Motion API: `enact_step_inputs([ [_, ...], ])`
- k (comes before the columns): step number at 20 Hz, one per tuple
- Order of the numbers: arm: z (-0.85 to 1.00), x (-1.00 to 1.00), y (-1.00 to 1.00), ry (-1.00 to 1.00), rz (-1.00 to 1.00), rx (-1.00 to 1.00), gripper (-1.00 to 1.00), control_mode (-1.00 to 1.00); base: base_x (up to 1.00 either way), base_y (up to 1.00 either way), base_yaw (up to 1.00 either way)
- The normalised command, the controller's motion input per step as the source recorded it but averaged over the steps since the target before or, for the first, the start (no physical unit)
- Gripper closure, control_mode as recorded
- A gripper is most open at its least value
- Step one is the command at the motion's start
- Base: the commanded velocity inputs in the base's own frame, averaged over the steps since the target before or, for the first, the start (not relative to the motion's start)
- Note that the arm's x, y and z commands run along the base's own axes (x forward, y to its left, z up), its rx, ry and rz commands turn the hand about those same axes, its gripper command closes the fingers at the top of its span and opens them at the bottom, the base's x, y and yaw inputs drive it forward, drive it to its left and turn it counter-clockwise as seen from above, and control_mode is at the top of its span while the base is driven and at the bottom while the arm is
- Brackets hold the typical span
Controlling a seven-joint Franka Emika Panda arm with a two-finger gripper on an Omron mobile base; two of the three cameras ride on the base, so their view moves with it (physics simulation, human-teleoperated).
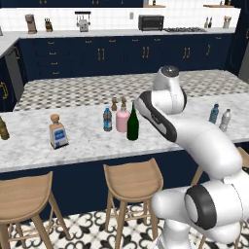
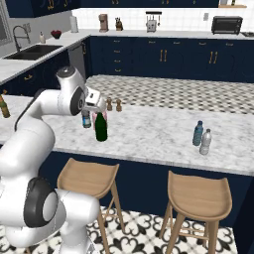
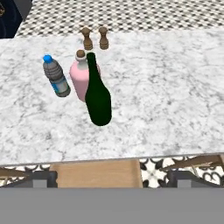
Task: Move the plastic bottles in the middle to the plastics group, and the glass bottles in the middle to the glass group.
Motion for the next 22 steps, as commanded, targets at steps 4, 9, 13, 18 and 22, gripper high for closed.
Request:
enact_step_inputs([
  [4,-0.01,0.00,0.03,0.00,0.09,-0.07,-1.00,-1.00,0.00,0.00,0.00],
  [9,-0.14,0.07,0.21,0.00,0.05,0.00,-1.00,-1.00,0.00,0.00,0.00],
  [13,-0.13,0.19,0.15,0.00,0.05,0.00,-1.00,-1.00,0.00,0.00,0.00],
  [18,-0.11,0.25,0.04,0.00,0.02,0.00,-1.00,-1.00,0.00,0.00,0.00],
  [22,-0.08,0.30,-0.07,0.00,0.00,0.03,-1.00,-1.00,0.00,0.00,0.00],
])
